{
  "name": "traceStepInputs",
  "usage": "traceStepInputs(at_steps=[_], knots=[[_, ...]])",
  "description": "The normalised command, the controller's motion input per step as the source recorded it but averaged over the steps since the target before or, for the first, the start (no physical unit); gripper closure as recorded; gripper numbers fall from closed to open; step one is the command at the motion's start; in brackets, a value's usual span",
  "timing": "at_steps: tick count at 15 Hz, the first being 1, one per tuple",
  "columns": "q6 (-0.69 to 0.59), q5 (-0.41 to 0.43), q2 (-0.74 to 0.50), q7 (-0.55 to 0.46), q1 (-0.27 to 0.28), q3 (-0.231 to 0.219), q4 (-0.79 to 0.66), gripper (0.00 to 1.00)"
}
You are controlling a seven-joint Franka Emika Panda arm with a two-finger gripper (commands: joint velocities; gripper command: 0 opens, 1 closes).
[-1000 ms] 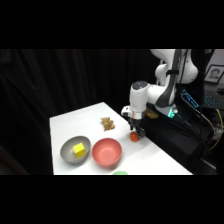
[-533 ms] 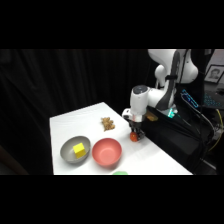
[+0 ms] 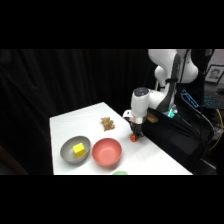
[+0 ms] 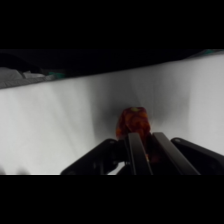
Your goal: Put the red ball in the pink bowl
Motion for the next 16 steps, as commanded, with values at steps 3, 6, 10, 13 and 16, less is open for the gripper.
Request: traceStepInputs(at_steps=[3, 6, 10, 13, 16], knots=[[-0.16, -0.086, -0.27, 0.09, 0.141, -0.101, -0.04, 0.97], [-0.32, -0.140, -0.38, 0.09, 0.075, -0.066, -0.07, 0.97], [-0.41, -0.213, -0.46, 0.10, -0.078, 0.030, -0.07, 0.97], [-0.39, -0.158, -0.50, 0.02, -0.227, 0.145, -0.07, 0.97], [-0.38, -0.069, -0.45, -0.05, -0.242, 0.197, -0.04, 0.97]])
